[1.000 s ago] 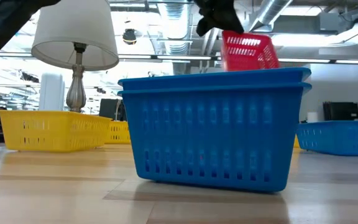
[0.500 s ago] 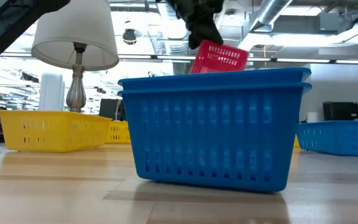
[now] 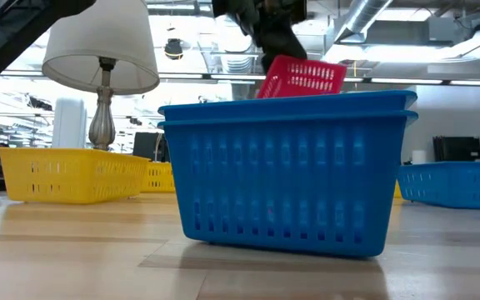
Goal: Stack baskets by color
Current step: Stack the bottom red basket on top of the top red baskets, then adjust the top left yellow basket
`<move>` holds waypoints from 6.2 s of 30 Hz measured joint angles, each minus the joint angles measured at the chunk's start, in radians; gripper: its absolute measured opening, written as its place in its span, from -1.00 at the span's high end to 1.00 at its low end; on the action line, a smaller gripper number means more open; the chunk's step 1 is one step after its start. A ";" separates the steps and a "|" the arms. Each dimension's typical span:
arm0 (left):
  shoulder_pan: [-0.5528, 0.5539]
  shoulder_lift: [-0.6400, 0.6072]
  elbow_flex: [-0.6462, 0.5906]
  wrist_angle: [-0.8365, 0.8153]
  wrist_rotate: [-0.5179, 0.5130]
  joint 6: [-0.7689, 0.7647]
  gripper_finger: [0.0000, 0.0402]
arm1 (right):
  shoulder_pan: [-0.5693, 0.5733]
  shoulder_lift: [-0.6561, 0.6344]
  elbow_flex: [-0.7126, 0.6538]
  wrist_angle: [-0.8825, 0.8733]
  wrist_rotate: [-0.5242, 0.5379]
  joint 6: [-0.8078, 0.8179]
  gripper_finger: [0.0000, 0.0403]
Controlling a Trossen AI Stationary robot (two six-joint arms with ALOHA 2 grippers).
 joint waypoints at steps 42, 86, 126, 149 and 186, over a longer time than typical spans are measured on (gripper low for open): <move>0.052 0.114 0.001 -0.003 0.257 -0.131 1.00 | 0.001 0.000 0.000 0.004 0.007 0.000 0.13; 0.015 0.115 0.048 -0.252 0.045 0.042 -0.10 | 0.000 0.000 0.000 0.005 0.007 -0.016 0.13; -0.468 -0.241 0.098 -0.254 -0.952 -0.123 0.33 | -0.418 0.149 -0.001 -0.082 0.189 -0.415 0.13; 0.103 -0.659 -0.614 0.060 -0.700 -0.173 0.33 | -0.681 0.000 -0.001 -0.055 0.286 -0.684 0.13; 0.380 -0.317 -1.039 0.707 -0.523 -0.203 0.02 | -1.089 0.032 0.000 0.249 0.224 -1.050 -0.02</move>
